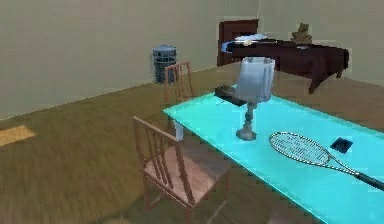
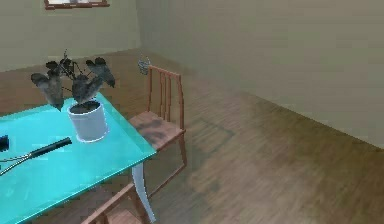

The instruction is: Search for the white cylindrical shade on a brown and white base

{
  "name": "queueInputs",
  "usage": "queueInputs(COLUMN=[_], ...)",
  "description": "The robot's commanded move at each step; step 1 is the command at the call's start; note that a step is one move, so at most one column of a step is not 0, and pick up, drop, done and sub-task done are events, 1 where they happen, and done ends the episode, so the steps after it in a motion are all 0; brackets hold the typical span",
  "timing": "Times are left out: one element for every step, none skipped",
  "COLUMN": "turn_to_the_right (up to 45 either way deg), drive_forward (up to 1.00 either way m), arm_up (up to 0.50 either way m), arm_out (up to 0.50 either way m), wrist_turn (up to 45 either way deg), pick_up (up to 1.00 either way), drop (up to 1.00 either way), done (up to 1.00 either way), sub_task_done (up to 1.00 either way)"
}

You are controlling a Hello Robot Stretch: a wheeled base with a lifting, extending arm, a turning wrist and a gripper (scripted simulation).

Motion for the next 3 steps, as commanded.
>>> queueInputs(turn_to_the_right=[0.0, 18.0, 0.0], drive_forward=[0.05, 0.0, 0.0], arm_up=[0.0, 0.0, 0.0], arm_out=[0.0, 0.0, 0.0], wrist_turn=[0.0, 0.0, 0.0], pick_up=[0.0, 0.0, 0.0], drop=[0.0, 0.0, 0.0], done=[0.0, 0.0, 1.0], sub_task_done=[0.0, 0.0, 0.0])
